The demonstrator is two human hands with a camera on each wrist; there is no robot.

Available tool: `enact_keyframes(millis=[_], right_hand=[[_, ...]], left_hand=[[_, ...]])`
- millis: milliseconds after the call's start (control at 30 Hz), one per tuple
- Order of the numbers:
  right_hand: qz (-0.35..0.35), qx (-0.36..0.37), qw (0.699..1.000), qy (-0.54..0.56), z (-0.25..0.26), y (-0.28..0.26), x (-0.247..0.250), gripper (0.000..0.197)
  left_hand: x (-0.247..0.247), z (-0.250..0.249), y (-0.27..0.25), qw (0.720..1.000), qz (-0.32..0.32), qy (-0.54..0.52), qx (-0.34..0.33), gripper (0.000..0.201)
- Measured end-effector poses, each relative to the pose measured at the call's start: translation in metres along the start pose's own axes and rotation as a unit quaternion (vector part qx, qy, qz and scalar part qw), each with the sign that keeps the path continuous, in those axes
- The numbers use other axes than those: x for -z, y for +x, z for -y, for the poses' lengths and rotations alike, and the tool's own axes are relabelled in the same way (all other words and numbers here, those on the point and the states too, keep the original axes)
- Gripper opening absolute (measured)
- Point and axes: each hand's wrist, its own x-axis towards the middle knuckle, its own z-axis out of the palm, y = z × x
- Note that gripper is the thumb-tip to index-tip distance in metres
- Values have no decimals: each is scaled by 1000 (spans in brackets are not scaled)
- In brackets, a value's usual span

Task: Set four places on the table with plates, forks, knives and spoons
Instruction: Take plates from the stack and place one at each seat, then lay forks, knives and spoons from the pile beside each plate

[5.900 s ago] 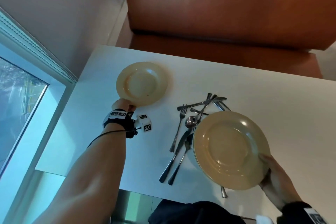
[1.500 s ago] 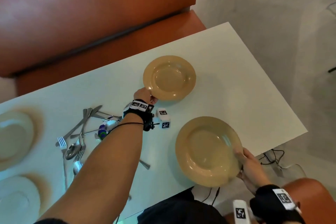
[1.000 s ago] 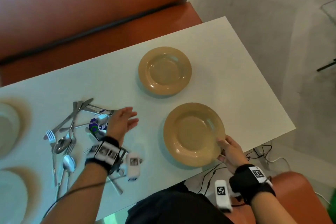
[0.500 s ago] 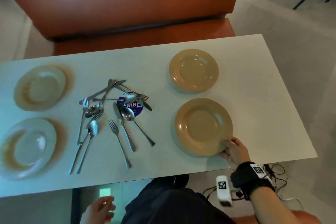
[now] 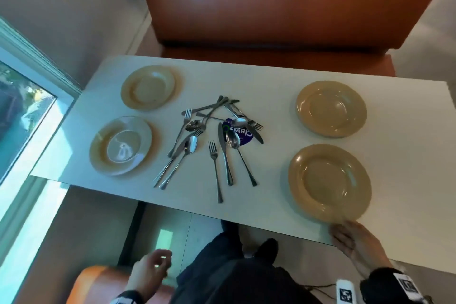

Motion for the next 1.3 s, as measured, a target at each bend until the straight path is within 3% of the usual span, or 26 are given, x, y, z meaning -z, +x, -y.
enact_keyframes(millis=[100, 133, 300, 500, 633, 867, 1100, 1300], right_hand=[[15, -16, 997, -70, -14, -9, 2, 16], [21, -24, 994, -105, -19, -12, -2, 17], [43, -26, 965, -259, -47, -30, -21, 14], [51, -27, 927, -371, -81, -47, -68, 13], [71, 10, 909, -412, -87, -64, -117, 11], [103, 121, 864, -477, -79, -85, -211, 7], [115, 142, 877, -444, -71, -83, -272, 7], [155, 119, 888, -417, -76, -71, -304, 10]], left_hand=[[33, -46, 16, 999, -54, 5, 1, 21], [44, -58, 27, 997, -71, 8, -34, 16], [81, -111, 84, 989, -117, 36, -85, 17], [87, -135, 138, 982, -81, 126, -116, 26], [80, -140, 153, 965, -50, 213, -147, 19], [78, -140, 168, 946, -49, 263, -184, 17], [79, -144, 168, 956, -25, 231, -178, 20], [80, -142, 158, 970, 20, 179, -166, 17]])
